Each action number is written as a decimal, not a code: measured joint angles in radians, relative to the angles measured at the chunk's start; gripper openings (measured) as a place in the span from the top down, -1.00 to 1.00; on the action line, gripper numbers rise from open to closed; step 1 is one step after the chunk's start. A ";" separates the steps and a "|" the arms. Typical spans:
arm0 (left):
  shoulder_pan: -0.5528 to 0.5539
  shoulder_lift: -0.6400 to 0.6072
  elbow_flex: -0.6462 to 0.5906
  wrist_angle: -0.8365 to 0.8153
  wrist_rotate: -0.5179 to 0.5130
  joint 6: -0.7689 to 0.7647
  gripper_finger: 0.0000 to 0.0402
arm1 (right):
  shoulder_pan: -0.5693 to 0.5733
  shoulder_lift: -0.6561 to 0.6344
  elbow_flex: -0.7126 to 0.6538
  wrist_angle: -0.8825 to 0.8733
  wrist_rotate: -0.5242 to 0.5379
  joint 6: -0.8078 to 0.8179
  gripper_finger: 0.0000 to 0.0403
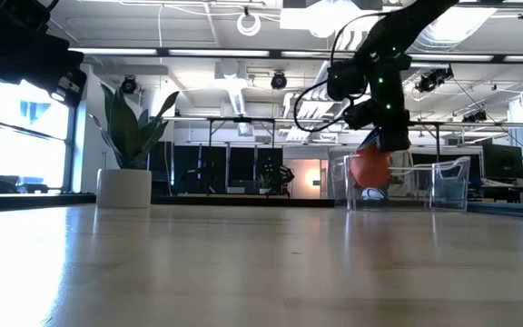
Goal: Nest measuring cups in basket
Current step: Put the stacked measuring cups into the transparent bin
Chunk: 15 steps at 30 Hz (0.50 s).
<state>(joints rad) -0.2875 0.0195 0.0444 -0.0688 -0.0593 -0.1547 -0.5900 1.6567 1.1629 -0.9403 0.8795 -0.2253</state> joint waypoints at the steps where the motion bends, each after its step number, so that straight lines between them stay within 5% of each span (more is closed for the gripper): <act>1: 0.000 0.000 0.000 0.000 0.000 0.000 0.62 | 0.008 -0.005 0.000 -0.004 -0.004 -0.001 0.90; 15: 0.000 0.000 0.000 0.000 0.000 0.000 0.62 | 0.034 -0.033 -0.001 -0.008 -0.005 0.012 0.90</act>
<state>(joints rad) -0.2878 0.0196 0.0444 -0.0689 -0.0593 -0.1543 -0.5556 1.6236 1.1618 -0.9478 0.8746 -0.2135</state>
